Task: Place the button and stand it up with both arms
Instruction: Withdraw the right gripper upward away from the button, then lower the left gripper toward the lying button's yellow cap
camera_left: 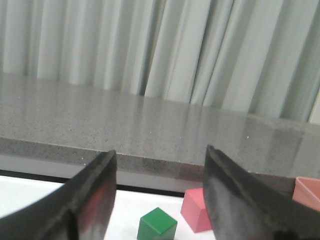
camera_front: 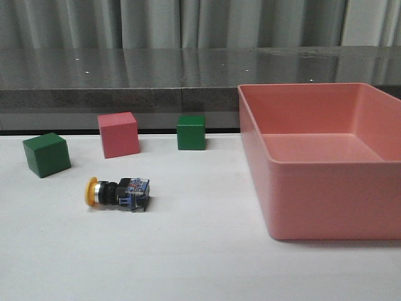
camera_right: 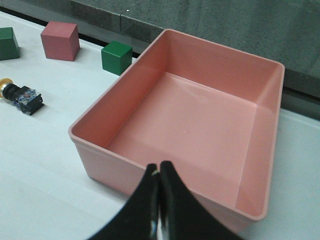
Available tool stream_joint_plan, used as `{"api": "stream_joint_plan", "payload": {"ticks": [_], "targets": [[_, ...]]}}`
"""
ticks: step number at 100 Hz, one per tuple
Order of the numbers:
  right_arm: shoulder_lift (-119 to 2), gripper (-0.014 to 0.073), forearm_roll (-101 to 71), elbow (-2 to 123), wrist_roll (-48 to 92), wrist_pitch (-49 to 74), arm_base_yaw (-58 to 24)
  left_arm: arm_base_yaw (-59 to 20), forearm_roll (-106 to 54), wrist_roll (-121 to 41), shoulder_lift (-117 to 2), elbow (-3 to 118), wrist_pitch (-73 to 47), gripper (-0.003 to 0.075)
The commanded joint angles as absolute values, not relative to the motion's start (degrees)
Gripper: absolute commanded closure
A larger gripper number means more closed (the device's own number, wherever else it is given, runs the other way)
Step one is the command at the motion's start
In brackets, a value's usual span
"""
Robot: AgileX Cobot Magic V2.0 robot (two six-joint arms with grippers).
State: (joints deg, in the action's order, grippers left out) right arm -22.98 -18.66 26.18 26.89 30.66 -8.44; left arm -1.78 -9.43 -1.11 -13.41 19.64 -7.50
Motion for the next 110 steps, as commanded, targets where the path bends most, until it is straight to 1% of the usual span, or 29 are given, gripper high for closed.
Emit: {"api": "stream_joint_plan", "payload": {"ticks": [1,12,20,24,37,48,53,58,66,78,110], "targets": [[-23.17,0.0655,-18.83,27.65,26.92,27.6,-8.07,-1.74,-6.78,-2.8,-23.8,29.68,-11.47,0.0354],[-23.17,0.0655,-18.83,27.65,26.92,27.9,-8.07,-1.98,-8.12,-12.43,-36.88,39.85,-21.42,0.0354],[-23.17,0.0655,-18.83,27.65,26.92,27.9,-8.07,-3.0,-12.57,-23.76,-45.09,45.27,-25.23,0.0354],[-23.17,0.0655,-18.83,27.65,26.92,27.96,-8.07,-3.83,-16.39,-29.21,-49.28,47.75,-26.57,0.0353],[-23.17,0.0655,-18.83,27.65,26.92,28.32,-8.07,-5.99,-32.47,-54.41,-61.41,54.68,-33.43,0.035],[-23.17,0.0655,-18.83,27.65,26.92,28.86,-8.07,-6.14,-43.04,-73.36,-72.16,60.56,-44.22,0.0348],[-23.17,0.0655,-18.83,27.65,26.92,28.97,-8.07,-6.14,-46.23,-79.03,-76.66,63.05,-48.52,0.0332],[-23.17,0.0655,-18.83,27.65,26.92,29.04,-8.07,-6.14,-48.99,-82.5,-80.82,65.38,-51.18,0.0306],[-23.17,0.0655,-18.83,27.65,26.92,29.12,-8.07,-6.14,-52.06,-87.67,-87.17,69.05,-54.04,0.024],[-23.17,0.0655,-18.83,27.65,26.92,29.12,-8.07,-6.14,-54.51,-94.24,-94.09,73.01,-55.58,0.0169],[-23.17,0.0655,-18.83,27.65,26.92,28.72,-8.07,-6.14,-54.75,-105.88,-104.03,74.52,-56.29,0.0163]]}}
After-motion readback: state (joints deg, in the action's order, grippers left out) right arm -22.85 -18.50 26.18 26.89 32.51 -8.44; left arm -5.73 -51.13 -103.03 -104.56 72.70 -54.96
